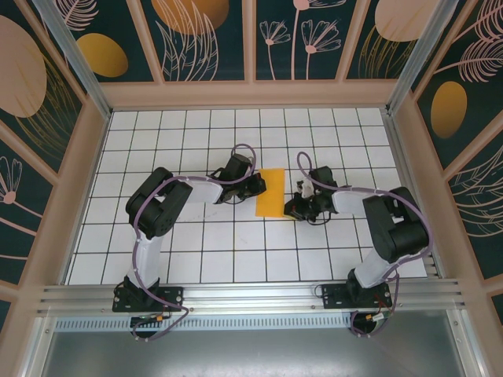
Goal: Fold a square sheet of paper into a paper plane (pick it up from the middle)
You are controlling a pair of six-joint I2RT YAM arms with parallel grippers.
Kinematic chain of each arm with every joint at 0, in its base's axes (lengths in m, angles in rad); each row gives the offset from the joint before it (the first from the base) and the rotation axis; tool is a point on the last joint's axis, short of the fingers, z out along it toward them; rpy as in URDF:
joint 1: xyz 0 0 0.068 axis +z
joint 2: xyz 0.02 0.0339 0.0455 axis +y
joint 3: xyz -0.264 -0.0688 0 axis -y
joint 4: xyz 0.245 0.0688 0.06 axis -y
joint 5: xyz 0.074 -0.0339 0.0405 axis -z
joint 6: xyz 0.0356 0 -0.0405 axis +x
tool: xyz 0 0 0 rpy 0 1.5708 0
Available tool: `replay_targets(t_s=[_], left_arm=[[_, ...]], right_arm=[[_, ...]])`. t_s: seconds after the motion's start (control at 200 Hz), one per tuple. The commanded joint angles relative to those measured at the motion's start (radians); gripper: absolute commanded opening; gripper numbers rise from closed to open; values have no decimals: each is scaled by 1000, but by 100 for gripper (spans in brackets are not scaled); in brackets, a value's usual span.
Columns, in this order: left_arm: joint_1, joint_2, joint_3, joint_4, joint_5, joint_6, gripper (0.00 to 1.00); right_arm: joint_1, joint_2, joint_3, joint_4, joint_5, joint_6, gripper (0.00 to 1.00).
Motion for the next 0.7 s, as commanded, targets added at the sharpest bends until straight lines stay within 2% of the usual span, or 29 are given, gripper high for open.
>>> replay_targets(t_s=[0.0,0.18,0.385,0.696], left_arm=[[16,112,-75,-249,-149,7,0],[16,109,-74,-249,-149,6,0],[17,112,-71,-249,-148,6,0],[15,111,-75,-248,-156,6,0]], right_arm=[[-5,-36,63,-11,-13,-7,0],[25,61,153,19,-15,4,0],[61,153,180,22,-5,-3,0],[63,110,11,-5,43,-57,0]])
